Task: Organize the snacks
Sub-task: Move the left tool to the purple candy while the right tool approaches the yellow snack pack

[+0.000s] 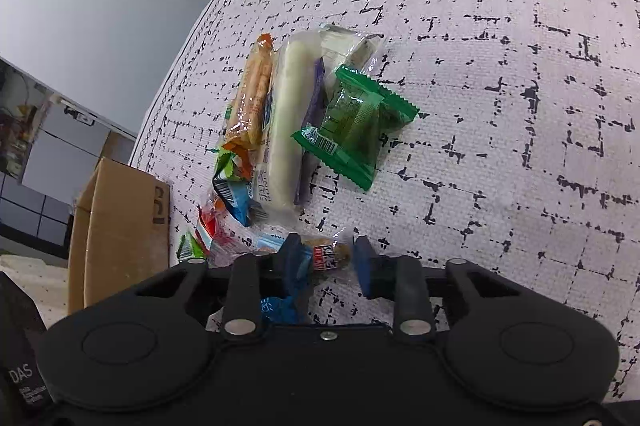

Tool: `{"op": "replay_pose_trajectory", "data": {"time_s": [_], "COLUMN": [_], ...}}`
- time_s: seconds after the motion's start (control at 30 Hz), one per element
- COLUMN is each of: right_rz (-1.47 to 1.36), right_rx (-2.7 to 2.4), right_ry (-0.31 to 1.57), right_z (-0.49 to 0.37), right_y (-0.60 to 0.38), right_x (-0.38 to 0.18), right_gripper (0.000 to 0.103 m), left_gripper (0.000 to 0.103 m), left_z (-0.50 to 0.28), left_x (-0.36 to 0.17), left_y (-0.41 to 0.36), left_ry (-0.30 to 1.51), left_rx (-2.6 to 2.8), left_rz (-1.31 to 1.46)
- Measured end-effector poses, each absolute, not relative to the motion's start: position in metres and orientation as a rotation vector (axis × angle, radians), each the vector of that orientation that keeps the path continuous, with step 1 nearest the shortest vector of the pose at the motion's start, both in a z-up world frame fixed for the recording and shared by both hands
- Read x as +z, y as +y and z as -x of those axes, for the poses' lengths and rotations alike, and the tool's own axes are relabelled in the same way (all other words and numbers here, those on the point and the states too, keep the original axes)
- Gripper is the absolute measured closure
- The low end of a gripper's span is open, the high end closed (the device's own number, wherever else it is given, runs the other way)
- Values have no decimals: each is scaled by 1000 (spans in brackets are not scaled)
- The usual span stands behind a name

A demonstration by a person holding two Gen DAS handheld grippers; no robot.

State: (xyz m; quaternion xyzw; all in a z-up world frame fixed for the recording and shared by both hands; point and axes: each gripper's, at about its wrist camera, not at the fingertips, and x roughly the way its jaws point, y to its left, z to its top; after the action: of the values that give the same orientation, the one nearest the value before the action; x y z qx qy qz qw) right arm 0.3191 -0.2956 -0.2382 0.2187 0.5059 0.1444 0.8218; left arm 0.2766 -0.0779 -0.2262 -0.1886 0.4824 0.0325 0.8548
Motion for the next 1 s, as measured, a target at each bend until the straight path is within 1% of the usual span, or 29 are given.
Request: {"op": "replay_pose_trajectory", "data": {"time_s": [0.03,0.17,0.37,0.43,0.53,0.57,0.63,0.7,0.77,0.87,1.0], "right_rz": [-461,-447,-477,-476,-470,-468,-477,-482,-471,-489,-541], "right_rx": [299,231,89,61,57,41,37,52,49,92,200], "right_ry": [1070,1044,1009,1004,1005,999,982,967,952,964,1056], "right_z": [-318,-311,-304,-302,-300,-299,-294,-290,-282,-279,-288], "right_y": [-297,-303,-319,-321,-320,-322,-323,-320,-319,-316,-310], "right_x": [-237,-231,-226,-224,-222,-220,-217,-213,-207,-205,-217], "right_gripper": [79,80,79,76,75,74,69,59,57,57,57], "left_gripper": [58,65,66,66,65,63,62,56,47,43,40], "left_z": [-276,-271,-261,-257,-252,-252,-249,-247,-245,-242,-244], "left_x": [-226,-224,-220,-218,-216,-215,-212,-209,-205,-200,-198], "left_y": [-77,-75,-72,-72,-74,-75,-74,-72,-69,-64,-64], "left_ry": [1016,1025,1073,1087,1107,1111,1104,1093,1076,1041,1038], "left_rx": [67,68,70,64,59,63,62,61,64,65,61], "left_rz": [405,409,402,398,379,367,358,370,388,412,429]}}
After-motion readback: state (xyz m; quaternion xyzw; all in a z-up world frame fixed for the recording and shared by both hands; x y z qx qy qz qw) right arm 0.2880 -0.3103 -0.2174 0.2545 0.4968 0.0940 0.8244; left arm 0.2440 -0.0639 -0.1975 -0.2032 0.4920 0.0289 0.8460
